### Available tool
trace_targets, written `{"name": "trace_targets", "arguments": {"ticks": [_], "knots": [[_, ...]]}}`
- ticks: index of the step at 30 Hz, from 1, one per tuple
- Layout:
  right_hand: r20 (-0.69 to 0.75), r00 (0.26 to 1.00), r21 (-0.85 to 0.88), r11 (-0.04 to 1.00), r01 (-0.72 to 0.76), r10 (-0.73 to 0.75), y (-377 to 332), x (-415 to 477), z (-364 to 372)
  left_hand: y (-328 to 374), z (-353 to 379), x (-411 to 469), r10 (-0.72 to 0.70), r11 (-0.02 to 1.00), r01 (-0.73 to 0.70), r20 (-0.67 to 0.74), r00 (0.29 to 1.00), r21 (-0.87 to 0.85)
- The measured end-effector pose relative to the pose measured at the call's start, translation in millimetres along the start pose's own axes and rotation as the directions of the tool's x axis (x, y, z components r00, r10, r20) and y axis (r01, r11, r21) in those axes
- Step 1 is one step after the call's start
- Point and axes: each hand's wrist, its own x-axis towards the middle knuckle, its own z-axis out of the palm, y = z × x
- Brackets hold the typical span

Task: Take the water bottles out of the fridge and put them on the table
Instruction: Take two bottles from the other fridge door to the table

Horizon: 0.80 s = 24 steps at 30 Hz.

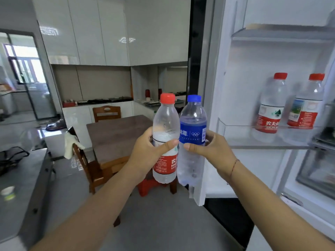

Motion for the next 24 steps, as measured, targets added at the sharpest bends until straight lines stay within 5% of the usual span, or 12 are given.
{"name": "trace_targets", "arguments": {"ticks": [24], "knots": [[-0.003,0.987,-0.001,0.987,-0.159,0.159,120.1,162.9,224.2,-170.9,-202.9,152.2,-0.212,0.977,0.214,0.072,0.975,-0.012]]}}
